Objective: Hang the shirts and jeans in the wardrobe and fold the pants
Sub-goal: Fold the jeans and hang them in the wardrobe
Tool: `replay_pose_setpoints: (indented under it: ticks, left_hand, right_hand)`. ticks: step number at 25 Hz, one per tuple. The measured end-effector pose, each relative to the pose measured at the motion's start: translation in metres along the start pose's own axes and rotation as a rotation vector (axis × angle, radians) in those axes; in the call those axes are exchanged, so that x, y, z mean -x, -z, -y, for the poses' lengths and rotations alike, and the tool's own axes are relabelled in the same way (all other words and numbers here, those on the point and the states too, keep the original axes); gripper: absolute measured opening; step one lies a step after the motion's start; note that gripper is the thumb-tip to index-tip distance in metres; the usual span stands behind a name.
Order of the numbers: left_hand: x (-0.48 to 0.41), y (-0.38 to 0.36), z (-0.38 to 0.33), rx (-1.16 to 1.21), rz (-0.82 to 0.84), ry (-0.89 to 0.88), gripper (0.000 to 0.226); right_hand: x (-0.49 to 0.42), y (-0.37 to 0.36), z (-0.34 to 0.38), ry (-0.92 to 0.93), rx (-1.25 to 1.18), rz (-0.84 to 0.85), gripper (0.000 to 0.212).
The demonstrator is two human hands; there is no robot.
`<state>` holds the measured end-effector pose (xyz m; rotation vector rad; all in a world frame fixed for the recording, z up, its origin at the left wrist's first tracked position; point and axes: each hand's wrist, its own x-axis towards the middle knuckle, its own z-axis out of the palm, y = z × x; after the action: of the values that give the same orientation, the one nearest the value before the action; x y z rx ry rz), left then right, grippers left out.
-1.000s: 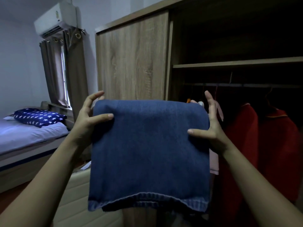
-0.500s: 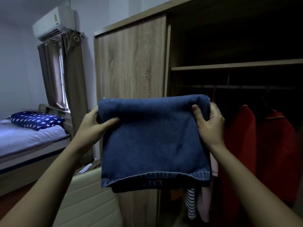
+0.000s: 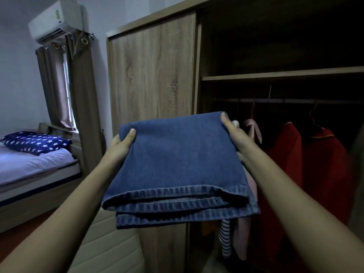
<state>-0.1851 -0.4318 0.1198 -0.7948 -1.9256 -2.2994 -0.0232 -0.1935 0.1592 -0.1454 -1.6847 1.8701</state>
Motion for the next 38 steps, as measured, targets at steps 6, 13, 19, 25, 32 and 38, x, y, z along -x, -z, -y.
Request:
replay_pose_setpoints:
  ticks: [6, 13, 19, 25, 32, 38]
  left_hand:
    - [-0.015, 0.012, -0.008, -0.068, -0.096, 0.198, 0.062]
    - [-0.029, 0.038, -0.022, 0.072, 0.141, 0.399, 0.055]
    - [0.006, 0.004, 0.017, 0.057, 0.227, 0.398, 0.048]
    - [-0.027, -0.069, 0.001, 0.075, 0.261, 0.089, 0.033]
    - [-0.085, -0.204, -0.036, 0.15, 0.429, -0.126, 0.02]
    - [-0.159, -0.332, -0.1, 0.196, 0.464, -0.243, 0.021]
  right_hand:
    - [0.007, 0.013, -0.067, -0.187, 0.063, 0.228, 0.075]
    - [0.003, -0.003, -0.061, 0.009, -0.034, -0.084, 0.033]
    - [0.014, 0.019, -0.053, 0.067, 0.199, -0.077, 0.027]
    - [0.012, 0.072, -0.025, 0.226, 0.244, -0.266, 0.041]
    - [-0.026, 0.159, 0.054, 0.483, 0.466, -0.492, 0.039]
    - [-0.099, 0.244, 0.162, 0.588, 0.648, -0.593, 0.041]
